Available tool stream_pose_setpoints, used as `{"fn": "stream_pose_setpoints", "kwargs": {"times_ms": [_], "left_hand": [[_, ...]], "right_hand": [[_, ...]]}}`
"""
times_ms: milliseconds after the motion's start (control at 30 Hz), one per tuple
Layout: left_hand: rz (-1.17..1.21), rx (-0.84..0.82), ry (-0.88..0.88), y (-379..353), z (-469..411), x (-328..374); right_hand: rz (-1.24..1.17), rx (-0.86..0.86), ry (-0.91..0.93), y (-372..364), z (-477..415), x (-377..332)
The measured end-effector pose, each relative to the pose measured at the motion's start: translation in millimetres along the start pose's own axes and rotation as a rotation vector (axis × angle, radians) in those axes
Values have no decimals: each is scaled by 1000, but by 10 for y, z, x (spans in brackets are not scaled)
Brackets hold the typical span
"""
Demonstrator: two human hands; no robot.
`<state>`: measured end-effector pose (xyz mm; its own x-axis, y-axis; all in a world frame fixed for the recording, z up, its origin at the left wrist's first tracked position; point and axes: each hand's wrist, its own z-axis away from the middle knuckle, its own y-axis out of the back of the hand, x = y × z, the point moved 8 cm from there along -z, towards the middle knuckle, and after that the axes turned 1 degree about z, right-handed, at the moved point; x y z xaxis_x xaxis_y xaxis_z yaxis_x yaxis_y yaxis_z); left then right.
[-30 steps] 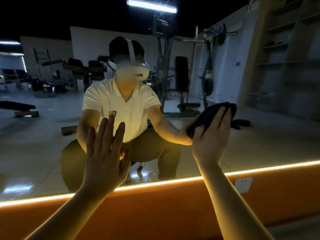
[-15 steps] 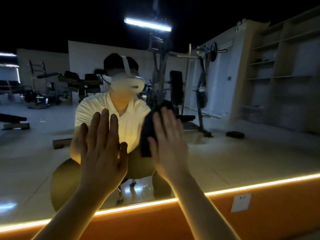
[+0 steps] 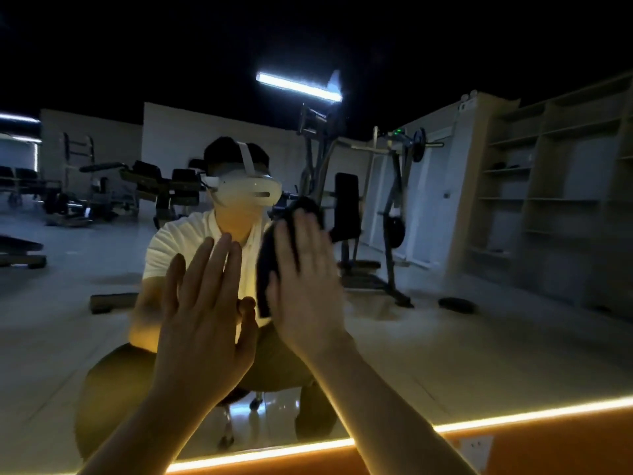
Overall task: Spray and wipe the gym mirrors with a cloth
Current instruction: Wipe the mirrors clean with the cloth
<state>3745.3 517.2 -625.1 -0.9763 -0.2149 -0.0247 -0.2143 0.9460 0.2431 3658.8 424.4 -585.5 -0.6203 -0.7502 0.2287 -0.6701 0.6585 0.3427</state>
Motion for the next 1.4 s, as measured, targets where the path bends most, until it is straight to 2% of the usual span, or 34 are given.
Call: {"fn": "stream_pose_setpoints", "kwargs": {"times_ms": [100,167,233,400,467,533,667,800,867,933,1000,1133,1233,1300,1400], "left_hand": [[-6,9,34,27,-81,-90],[-17,7,48,5,-88,-113],[-36,10,59,-22,-83,-110],[-78,21,44,-23,-84,-79],[-96,23,55,6,-92,-59],[-92,31,45,47,-170,-19],[-96,30,10,130,-495,-9],[-95,109,-44,251,-912,-103],[-139,175,-117,333,-1126,-83],[-167,173,-110,387,-1368,-95],[-206,131,-76,391,-1567,-151],[-274,76,-118,274,-1678,-205],[-265,93,-118,232,-1680,-229],[-263,105,-121,215,-1688,-232],[-256,117,-128,192,-1691,-236]], "right_hand": [[55,-40,278,-65,-47,-221],[77,-20,306,-5,-58,18],[67,10,171,80,-53,489],[123,45,-407,373,34,1723],[82,47,-489,435,-56,1838],[29,77,-485,452,-236,1713],[-24,133,-351,382,-569,1048],[-23,69,48,243,-752,186],[-5,39,248,215,-768,31],[28,49,313,261,-794,223],[44,78,197,359,-844,691],[80,139,-277,624,-877,1939],[25,186,-501,687,-992,2236],[11,242,-522,714,-1148,2010],[40,258,-400,719,-1419,1454]]}}
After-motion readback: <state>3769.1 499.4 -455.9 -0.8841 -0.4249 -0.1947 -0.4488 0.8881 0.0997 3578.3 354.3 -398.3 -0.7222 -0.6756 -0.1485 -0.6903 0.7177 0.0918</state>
